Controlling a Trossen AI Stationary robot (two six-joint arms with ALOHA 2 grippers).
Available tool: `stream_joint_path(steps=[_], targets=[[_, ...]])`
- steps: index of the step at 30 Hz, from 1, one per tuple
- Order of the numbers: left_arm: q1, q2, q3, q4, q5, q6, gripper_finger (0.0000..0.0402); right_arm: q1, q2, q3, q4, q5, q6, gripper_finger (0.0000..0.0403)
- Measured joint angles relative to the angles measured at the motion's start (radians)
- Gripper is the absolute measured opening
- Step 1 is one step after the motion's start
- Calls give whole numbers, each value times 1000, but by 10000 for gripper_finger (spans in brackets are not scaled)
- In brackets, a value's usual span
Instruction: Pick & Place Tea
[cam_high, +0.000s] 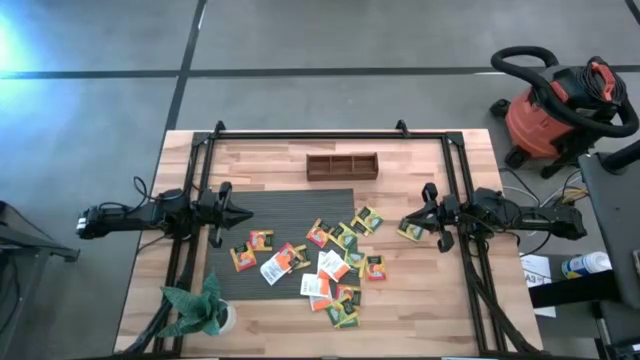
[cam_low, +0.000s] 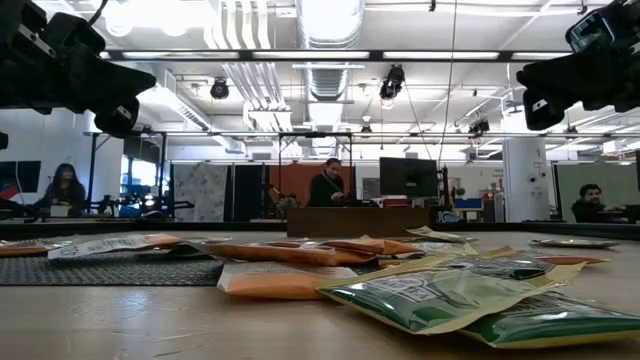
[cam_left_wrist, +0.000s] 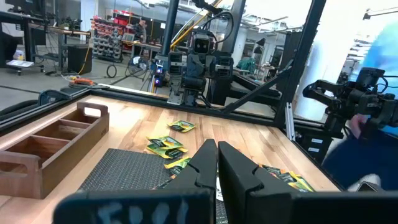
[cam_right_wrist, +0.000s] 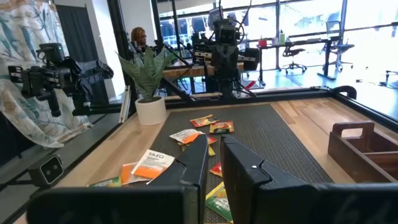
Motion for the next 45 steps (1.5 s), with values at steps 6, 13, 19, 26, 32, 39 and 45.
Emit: stream_joint_path(steps=[6, 13, 19, 26, 32, 39, 45], targets=[[0, 0, 0, 0, 0, 0, 11, 0, 0, 0, 0, 0, 0, 43], [0, 0, 0, 0, 0, 0, 11, 0, 0, 0, 0, 1, -25, 43], [0, 0, 0, 0, 0, 0, 11, 0, 0, 0, 8, 1, 85, 43], [0, 0, 0, 0, 0, 0, 11, 0, 0, 0, 27, 18, 214, 43], [0, 0, 0, 0, 0, 0, 11, 0, 0, 0, 72, 19, 520, 43], [0, 0, 0, 0, 0, 0, 11, 0, 0, 0, 74, 172, 913, 43], [0, 0, 0, 0, 0, 0, 11, 0, 7, 0, 160, 390, 918, 43]])
